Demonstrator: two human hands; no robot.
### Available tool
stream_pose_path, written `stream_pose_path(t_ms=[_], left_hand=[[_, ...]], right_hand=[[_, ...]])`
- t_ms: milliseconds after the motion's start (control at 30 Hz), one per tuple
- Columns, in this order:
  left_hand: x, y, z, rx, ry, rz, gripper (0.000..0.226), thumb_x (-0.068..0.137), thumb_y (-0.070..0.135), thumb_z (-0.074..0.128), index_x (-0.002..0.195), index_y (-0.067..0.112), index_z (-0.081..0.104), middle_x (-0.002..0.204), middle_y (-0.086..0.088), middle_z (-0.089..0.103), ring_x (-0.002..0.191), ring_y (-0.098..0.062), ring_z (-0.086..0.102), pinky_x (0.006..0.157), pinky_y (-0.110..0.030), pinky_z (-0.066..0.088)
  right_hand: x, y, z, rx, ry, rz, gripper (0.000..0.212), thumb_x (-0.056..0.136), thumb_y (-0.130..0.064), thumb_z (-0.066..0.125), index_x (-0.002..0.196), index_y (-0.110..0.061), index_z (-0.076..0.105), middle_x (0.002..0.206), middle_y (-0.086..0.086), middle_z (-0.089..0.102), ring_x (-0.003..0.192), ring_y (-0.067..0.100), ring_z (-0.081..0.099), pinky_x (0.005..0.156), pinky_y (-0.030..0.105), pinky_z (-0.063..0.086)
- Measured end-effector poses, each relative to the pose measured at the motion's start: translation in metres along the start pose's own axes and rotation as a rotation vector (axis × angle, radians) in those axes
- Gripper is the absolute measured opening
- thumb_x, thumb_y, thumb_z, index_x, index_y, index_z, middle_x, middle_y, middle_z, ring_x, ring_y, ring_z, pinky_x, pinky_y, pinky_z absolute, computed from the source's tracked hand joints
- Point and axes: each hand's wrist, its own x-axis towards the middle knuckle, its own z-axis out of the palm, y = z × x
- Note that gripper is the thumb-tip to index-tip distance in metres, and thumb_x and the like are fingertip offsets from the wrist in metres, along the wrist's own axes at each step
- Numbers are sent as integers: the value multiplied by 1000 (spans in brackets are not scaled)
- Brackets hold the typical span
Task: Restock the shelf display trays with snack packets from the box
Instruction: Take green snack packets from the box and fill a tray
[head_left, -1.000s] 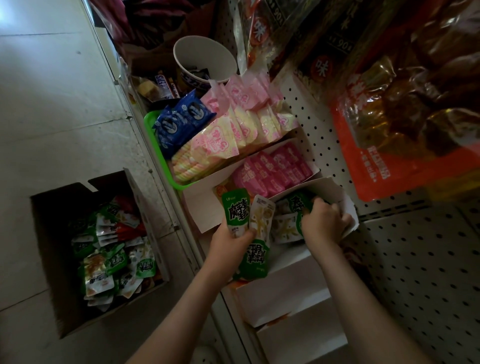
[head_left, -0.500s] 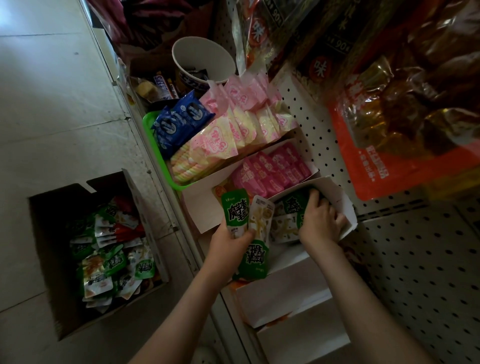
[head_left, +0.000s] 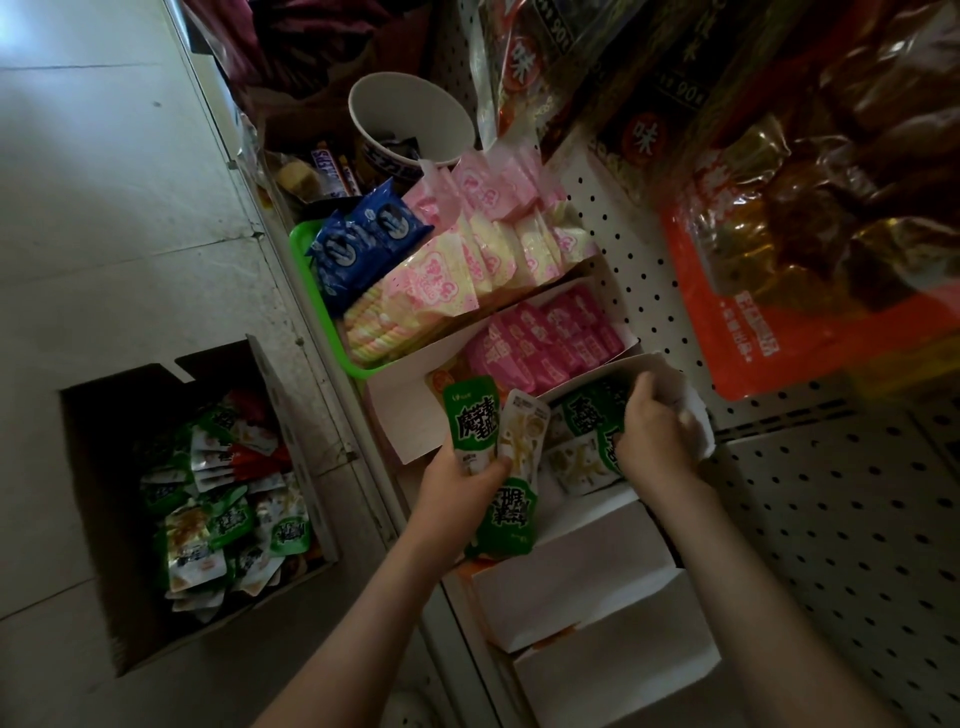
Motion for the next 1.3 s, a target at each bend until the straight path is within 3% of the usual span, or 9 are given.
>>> stream_pose_path(t_ms=[133, 333, 467, 600, 733, 867, 1000, 1133, 1300], left_hand=[[0, 0, 0, 3, 1, 10, 29, 91, 12, 62, 119, 17, 56, 105, 3, 70, 95, -12, 68, 77, -27, 56], [1, -1, -1, -1, -2, 18, 26, 91, 11, 63, 114, 22, 57, 105, 2, 70, 96, -13, 68, 80, -30, 56], [1, -1, 0, 3, 3, 11, 27, 91, 13, 63, 117, 18, 57, 105, 2, 70, 95, -13, 68, 78, -28, 57], [0, -2, 0, 15, 12, 26, 28, 91, 13, 63, 118, 17, 58, 106, 0, 71, 97, -15, 69, 84, -35, 57], [0, -3, 0, 6, 6, 25, 28, 91, 12, 62, 119, 16, 59, 105, 1, 71, 97, -15, 69, 84, -35, 57], [1, -4, -1, -12, 8, 19, 26, 92, 12, 62, 117, 16, 59, 102, 2, 71, 92, -11, 69, 76, -27, 57], [1, -4, 0, -21, 1, 13, 26, 92, 12, 62, 117, 17, 58, 104, 1, 71, 92, -11, 69, 74, -26, 57], [2, -5, 0, -22, 8, 10, 28, 91, 13, 62, 118, 17, 59, 104, 1, 71, 95, -14, 69, 81, -32, 57], [3, -5, -1, -21, 17, 8, 26, 91, 13, 63, 117, 17, 59, 104, 1, 71, 95, -14, 69, 82, -34, 57]], right_hand=[[-12, -4, 4, -45, 115, -10, 54, 87, -8, 55, 132, -10, 25, 124, 10, 56, 119, 25, 48, 96, 37, 30], [-21, -16, 2, -145, 183, -53, 32, 86, -12, 53, 118, -17, 52, 128, 7, 44, 120, 26, 35, 98, 40, 25], [-23, -32, -2, -265, 5, -368, 28, 93, -16, 44, 119, -17, 56, 128, 6, 46, 119, 26, 36, 96, 38, 29], [-30, -46, 13, -422, -324, -621, 44, 95, -24, 46, 138, -16, 47, 146, 6, 38, 138, 30, 21, 109, 46, 21], [-24, -41, 38, -536, -525, -529, 70, 93, -34, 49, 153, -21, 15, 160, 3, 9, 147, 28, -4, 114, 54, 4], [-17, -36, 53, -619, -503, -473, 72, 98, -49, 30, 153, -23, -8, 160, 2, -12, 145, 24, -19, 111, 61, -8], [-13, -33, 57, -667, -480, -351, 69, 99, -48, 22, 152, -19, -11, 160, 2, -13, 146, 22, -17, 110, 60, -10], [-13, -33, 58, -323, -397, -265, 63, 100, -30, 35, 153, -15, 6, 161, 3, 4, 147, 20, -2, 112, 43, -11], [-17, -40, 44, -486, -372, -379, 67, 97, -37, 36, 154, -16, 6, 160, 5, 5, 147, 27, -5, 113, 56, -2]])
